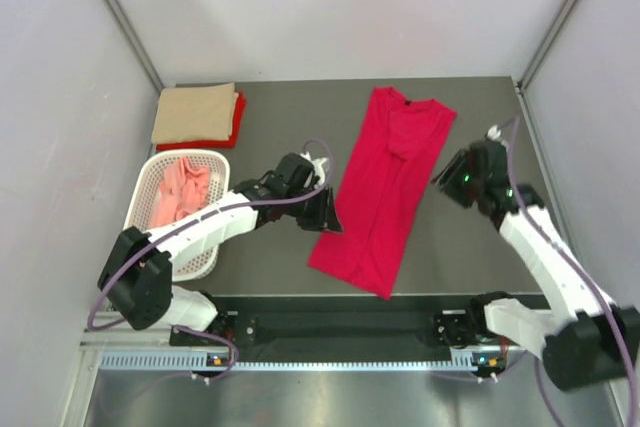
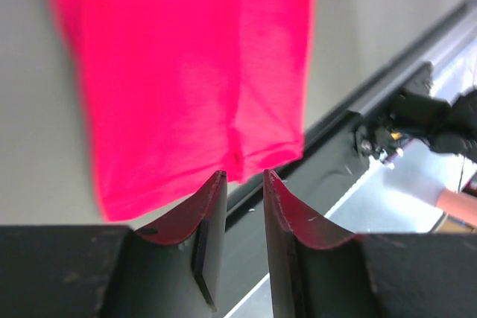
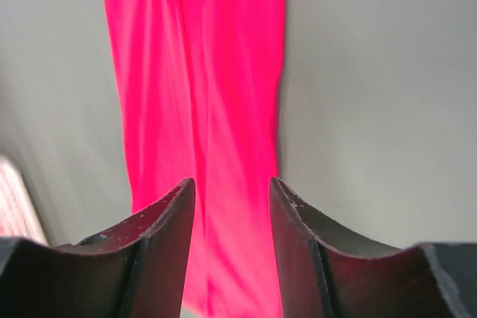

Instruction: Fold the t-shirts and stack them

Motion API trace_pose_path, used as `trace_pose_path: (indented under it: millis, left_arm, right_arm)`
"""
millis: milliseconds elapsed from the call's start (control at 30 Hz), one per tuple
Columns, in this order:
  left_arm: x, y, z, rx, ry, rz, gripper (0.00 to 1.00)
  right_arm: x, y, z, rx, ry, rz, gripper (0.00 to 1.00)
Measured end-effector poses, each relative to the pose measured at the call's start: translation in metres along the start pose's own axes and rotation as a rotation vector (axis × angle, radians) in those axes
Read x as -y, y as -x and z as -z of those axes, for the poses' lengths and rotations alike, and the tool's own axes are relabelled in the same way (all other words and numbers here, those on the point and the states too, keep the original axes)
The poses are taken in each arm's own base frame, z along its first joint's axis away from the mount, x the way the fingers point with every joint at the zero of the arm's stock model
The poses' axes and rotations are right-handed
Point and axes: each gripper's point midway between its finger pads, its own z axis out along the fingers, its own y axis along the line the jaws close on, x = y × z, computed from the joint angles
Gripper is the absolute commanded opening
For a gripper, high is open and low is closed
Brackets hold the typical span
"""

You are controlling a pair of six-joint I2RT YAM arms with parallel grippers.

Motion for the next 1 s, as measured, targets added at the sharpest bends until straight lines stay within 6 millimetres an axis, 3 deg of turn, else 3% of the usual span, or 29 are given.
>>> trace_pose_path:
  millis: [100, 233, 400, 533, 700, 900, 1000]
  left_arm:
    - [0.022, -0.011, -0.010, -0.016, -0.048, -0.054, 0.30]
    - [0.027, -0.030, -0.035, -0.071, -0.054, -0.089, 0.29]
    - [0.014, -0.055, -0.064, -0.147, -0.026, -0.080, 0.28]
    - [0.016, -0.072, -0.080, -0.182, -0.032, -0.089, 0.26]
    - [0.019, -0.089, -0.098, -0.214, -0.039, -0.108, 0.25]
    - [0.012, -0.104, -0.106, -0.235, -0.023, -0.106, 0.24]
    - [0.013, -0.104, -0.107, -0.229, -0.032, -0.100, 0.24]
  right_arm:
    - [-0.004, 0.060, -0.033, 0.014, 0.003, 0.019, 0.44]
    - [-0.010, 0.103, -0.107, -0.068, 0.007, 0.081, 0.43]
    - [-0.024, 0.127, -0.185, -0.129, 0.039, 0.125, 0.41]
    - [-0.042, 0.145, -0.225, -0.119, 0.101, 0.112, 0.40]
    - [-0.048, 0.153, -0.258, -0.098, 0.118, 0.033, 0.39]
    - [-0.032, 0.150, -0.300, -0.093, 0.072, -0.037, 0.39]
    - [-0.035, 0.168, -0.310, -0.060, 0.094, -0.051, 0.39]
